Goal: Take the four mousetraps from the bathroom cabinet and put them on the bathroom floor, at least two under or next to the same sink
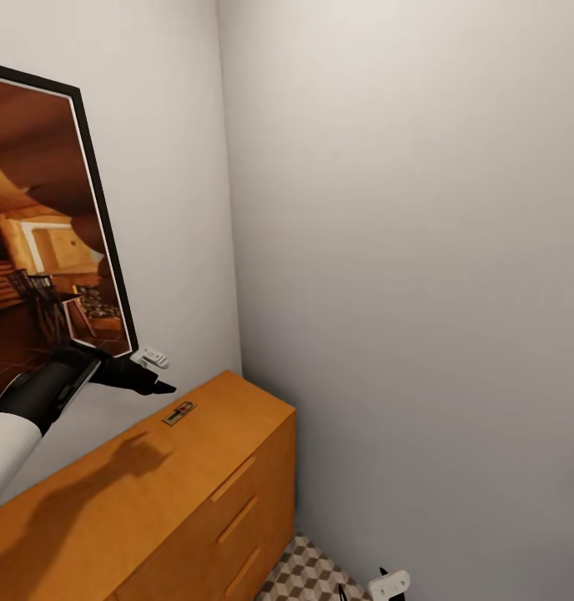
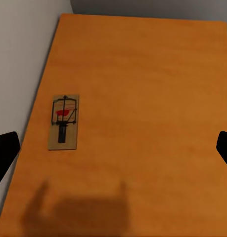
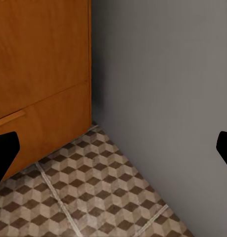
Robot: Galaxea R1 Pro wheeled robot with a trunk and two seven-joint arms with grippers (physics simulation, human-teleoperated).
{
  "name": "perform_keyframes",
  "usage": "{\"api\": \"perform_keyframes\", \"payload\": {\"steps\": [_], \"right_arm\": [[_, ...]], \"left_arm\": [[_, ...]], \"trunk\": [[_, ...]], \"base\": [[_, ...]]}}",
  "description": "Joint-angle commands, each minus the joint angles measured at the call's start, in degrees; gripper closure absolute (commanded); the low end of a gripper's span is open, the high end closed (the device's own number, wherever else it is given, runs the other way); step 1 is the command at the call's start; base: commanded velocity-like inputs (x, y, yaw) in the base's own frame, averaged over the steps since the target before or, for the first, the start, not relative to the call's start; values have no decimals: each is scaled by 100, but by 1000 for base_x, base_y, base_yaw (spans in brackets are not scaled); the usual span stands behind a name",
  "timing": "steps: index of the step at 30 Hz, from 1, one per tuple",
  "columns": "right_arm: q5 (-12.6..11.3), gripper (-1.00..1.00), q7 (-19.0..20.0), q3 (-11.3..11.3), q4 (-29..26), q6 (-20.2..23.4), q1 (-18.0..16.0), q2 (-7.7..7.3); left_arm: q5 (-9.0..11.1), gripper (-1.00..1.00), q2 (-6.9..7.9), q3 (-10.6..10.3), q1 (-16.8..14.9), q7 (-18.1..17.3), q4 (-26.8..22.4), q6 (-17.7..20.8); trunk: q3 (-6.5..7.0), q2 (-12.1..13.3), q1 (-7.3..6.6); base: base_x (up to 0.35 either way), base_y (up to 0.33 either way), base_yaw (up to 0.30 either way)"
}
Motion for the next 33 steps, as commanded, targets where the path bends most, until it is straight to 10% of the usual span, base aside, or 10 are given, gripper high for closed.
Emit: {"api": "perform_keyframes", "payload": {"steps": [1,33], "right_arm": [[54,-100,-50,11,6,-10,-3,1],[54,-100,-50,11,6,-8,-3,1]], "left_arm": [[-46,-100,-1,-6,-2,-36,6,13],[-53,-100,-98,-6,-2,-36,143,-8]], "trunk": [[-3,-4,2],[-3,-4,2]], "base": [[0,0,0],[14,17,0]]}}
